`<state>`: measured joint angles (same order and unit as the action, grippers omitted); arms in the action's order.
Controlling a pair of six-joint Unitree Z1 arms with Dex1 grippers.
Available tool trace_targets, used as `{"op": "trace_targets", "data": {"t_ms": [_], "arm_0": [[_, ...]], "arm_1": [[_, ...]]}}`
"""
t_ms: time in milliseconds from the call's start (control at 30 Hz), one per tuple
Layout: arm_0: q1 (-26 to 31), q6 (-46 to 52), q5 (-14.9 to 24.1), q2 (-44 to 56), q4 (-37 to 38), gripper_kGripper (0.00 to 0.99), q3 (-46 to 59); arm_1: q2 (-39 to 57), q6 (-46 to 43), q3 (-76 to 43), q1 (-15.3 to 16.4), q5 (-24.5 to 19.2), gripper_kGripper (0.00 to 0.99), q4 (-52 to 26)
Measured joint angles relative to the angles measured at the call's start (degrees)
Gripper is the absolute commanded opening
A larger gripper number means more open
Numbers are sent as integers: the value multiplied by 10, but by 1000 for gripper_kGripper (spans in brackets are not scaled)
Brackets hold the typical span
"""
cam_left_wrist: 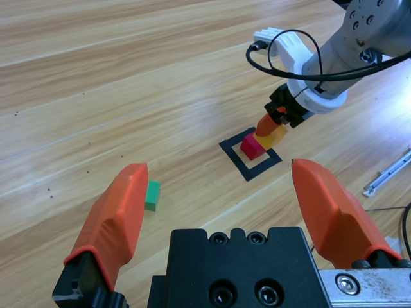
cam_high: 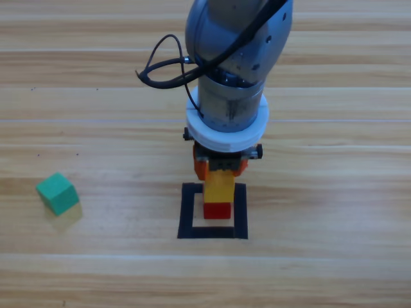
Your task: Stack the blocks in the rectangular block: red at the bottom, yellow in the middle, green on top
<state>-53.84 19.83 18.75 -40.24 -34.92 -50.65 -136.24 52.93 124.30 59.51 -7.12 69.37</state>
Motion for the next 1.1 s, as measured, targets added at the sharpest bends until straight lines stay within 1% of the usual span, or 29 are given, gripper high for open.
{"op": "trace_targets", "data": {"t_ms": [1100], "arm_0": [[0, 19, 3, 7, 9, 948, 33]], "arm_1": [[-29, 0, 19, 1, 0, 0, 6]]}}
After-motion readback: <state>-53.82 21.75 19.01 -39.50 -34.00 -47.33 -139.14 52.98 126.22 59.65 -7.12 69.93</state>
